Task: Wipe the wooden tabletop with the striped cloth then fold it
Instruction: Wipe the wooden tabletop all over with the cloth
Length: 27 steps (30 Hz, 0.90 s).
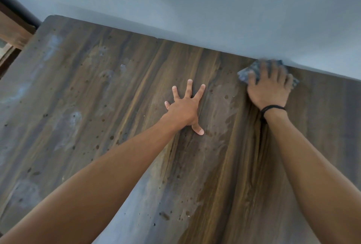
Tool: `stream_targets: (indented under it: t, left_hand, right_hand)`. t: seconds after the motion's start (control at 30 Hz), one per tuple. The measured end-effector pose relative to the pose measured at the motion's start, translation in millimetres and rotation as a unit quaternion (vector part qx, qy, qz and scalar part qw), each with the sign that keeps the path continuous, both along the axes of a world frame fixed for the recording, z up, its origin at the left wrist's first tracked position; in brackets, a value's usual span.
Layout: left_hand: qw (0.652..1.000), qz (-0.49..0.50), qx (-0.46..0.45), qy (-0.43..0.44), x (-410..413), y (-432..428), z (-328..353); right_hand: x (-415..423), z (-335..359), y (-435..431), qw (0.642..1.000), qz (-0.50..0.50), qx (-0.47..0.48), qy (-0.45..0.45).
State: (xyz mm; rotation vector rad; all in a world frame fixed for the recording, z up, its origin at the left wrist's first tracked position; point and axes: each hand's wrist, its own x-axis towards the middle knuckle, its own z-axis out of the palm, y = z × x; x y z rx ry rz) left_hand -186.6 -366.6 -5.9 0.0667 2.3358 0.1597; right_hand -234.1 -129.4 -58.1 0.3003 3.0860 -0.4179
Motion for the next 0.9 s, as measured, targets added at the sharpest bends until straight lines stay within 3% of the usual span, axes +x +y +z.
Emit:
stream_targets:
  t: [0.1,0.23,0.33,0.4,0.5,0.53,0.63,0.67,0.77,0.87,0.9]
  left_hand:
    - [1.000,-0.003,0.005,0.004,-0.5,-0.6,1.4]
    - [1.000,-0.008,0.000,0.003,0.0,0.1,-0.3]
    - [1.000,-0.002,-0.002,0.006,-0.9,-0.4,-1.1]
    - [1.000,0.001,0.005,0.005,-2.1,0.1,-1.9]
    - [1.000,-0.005,0.001,0.009,-0.2,0.9,-1.0]
    - [1.000,-0.006,0.000,0.009,1.0,0.6,-0.5]
    - [1.000,-0.007,0.001,0.013,0.6,-1.7,-0.4]
    - [1.000,-0.008,0.001,0.013,0.1,-1.3,-0.9]
    - [1.000,-0.011,0.002,0.016,0.8,-1.3,0.4]
    - [1.000,-0.007,0.006,0.015,0.3,-2.2,0.1]
    - [1.000,-0.006,0.006,0.015,0.3,-2.0,-0.6]
  right_hand:
    - [4.1,-2.3,0.3,0.994,0.110,0.027,-0.004]
    - [6.4,-1.3,37.6,0.990,-0.138,-0.001,0.023]
    - [-0.2,0.4,18.5,0.980,-0.198,-0.012,0.001]
    - [-6.3,-2.1,-12.9,0.992,-0.129,-0.005,-0.001]
    - [-5.6,-6.7,-32.6,0.994,0.106,0.017,0.001]
    - [-8.7,-5.4,-25.8,0.991,0.129,0.019,-0.005]
    - [-15.7,1.8,-12.2,1.000,0.005,-0.012,-0.018]
    - [-11.9,-0.4,-18.2,1.000,0.013,0.002,-0.018]
    - [5.7,-7.2,-26.4,0.986,0.161,0.030,0.005]
    - [3.0,-0.7,-14.2,1.000,0.016,-0.014,-0.007]
    - [6.8,-0.8,-18.7,1.000,0.013,-0.007,-0.006]
